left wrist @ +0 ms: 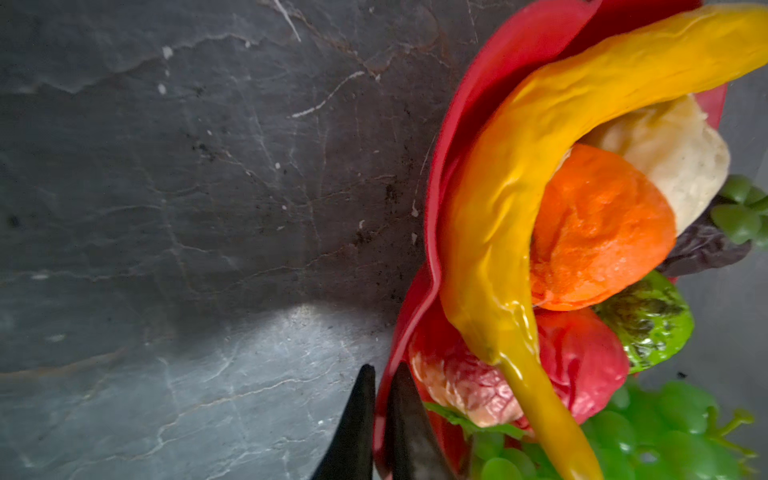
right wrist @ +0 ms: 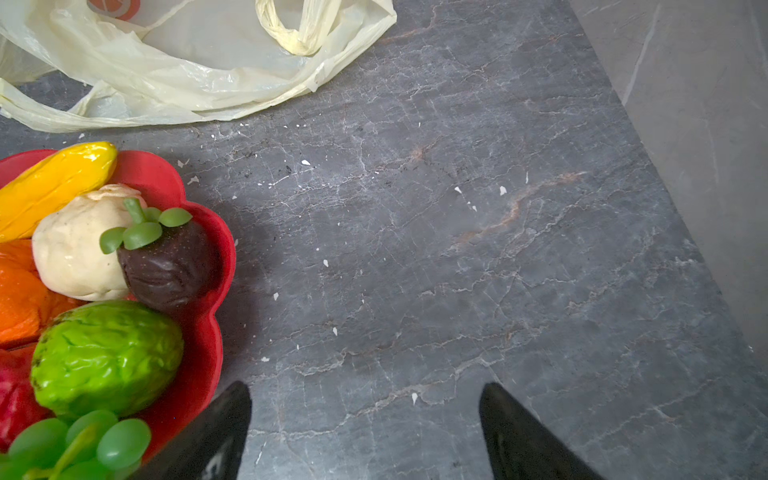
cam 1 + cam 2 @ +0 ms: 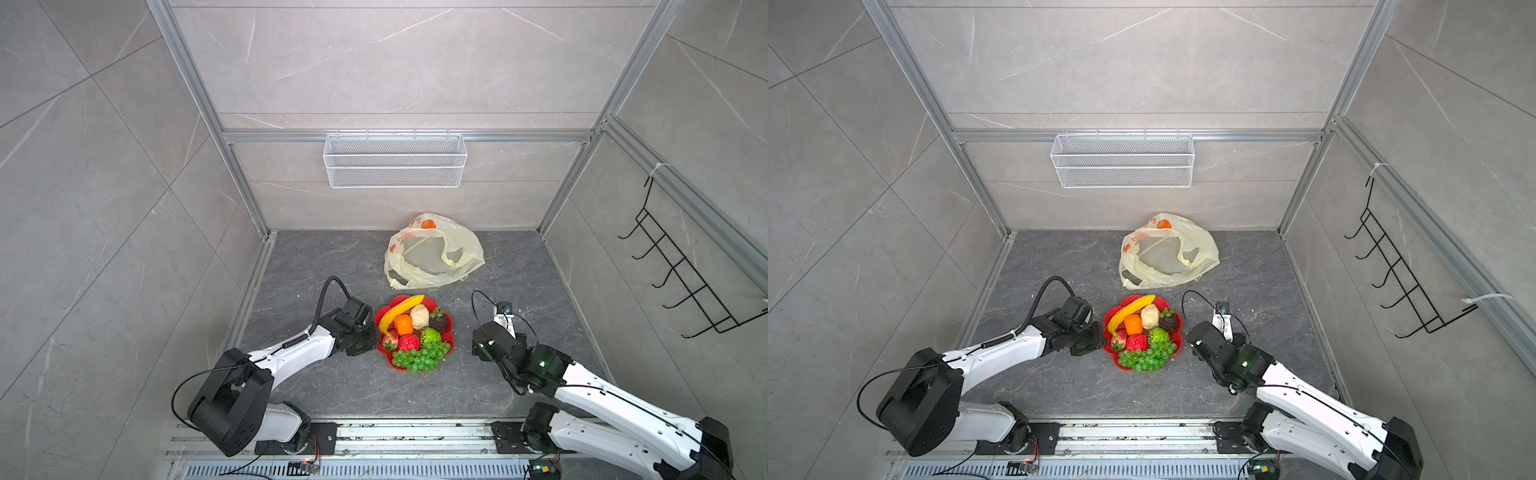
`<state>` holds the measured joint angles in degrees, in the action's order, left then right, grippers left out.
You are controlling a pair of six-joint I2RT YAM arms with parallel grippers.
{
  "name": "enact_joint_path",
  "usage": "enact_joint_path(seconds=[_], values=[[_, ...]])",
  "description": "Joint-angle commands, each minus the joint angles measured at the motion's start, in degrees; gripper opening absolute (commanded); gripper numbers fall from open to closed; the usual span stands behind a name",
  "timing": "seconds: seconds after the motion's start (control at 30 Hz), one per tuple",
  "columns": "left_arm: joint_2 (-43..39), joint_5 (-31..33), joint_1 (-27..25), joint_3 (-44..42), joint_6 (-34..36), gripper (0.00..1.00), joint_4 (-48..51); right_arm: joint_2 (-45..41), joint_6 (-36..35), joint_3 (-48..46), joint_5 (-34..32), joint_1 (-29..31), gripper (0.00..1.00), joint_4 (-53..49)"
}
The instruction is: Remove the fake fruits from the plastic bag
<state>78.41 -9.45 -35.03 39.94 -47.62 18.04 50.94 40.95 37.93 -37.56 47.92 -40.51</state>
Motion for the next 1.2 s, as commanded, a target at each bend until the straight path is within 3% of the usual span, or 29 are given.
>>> enact_joint_path(seconds=[0.0, 0.13, 0.23, 0.4, 0.5, 0.6, 0.7, 0.8, 0.93, 1.17], values=[[-2.74, 2.13, 0.38, -0.24, 2.77, 0.23, 2.97, -0.59, 0.18, 1.7, -0.54, -0.27, 0.92, -1.51], [-6.6, 6.19, 0.57, 0.81, 4.74, 0.42, 7.27, -1.08, -2.43, 4.64, 2.83, -0.54, 0.96, -1.68], [-11.03, 12.36, 1.13, 2.55, 7.18, 0.51, 12.26, -0.93, -4.98, 8.22, 0.71, -2.06, 1.0, -3.55], [-18.65, 33.72, 2.13, 5.5, 9.56, 0.72, 17.2, -1.29, -16.93, 11.27, 7.17, -8.55, 1.0, 6.15], [-21.94, 45.38, 3.65, 3.09, 13.45, 0.87, 9.36, 1.12, -20.64, 12.35, 7.76, -12.85, 1.0, 12.28], [-22.21, 55.72, 5.61, -1.17, 20.65, 0.9, -3.65, 5.04, -21.06, 13.24, 10.73, -19.13, 1.0, 17.07], [-19.65, 60.76, 9.16, -5.35, 30.61, 0.93, -18.43, 7.78, -22.01, 10.59, 12.05, -22.49, 1.0, 26.29], [-15.07, 59.69, 13.75, -9.79, 41.62, 0.97, -34.05, 11.6, -27.12, 7.4, 5.98, -23.18, 1.0, 34.0], [-9.07, 52.64, 19.79, -10.94, 45.99, 1.0, -40.15, 17.25, -29.48, 4.8, 2.18, -27.06, 1.0, 38.83], [4.14, 40.49, 25.79, -14.17, 52.35, 1.0, -56.72, 24.65, -31.49, -4.63, 14.98, -36.16, 1.0, 56.45]])
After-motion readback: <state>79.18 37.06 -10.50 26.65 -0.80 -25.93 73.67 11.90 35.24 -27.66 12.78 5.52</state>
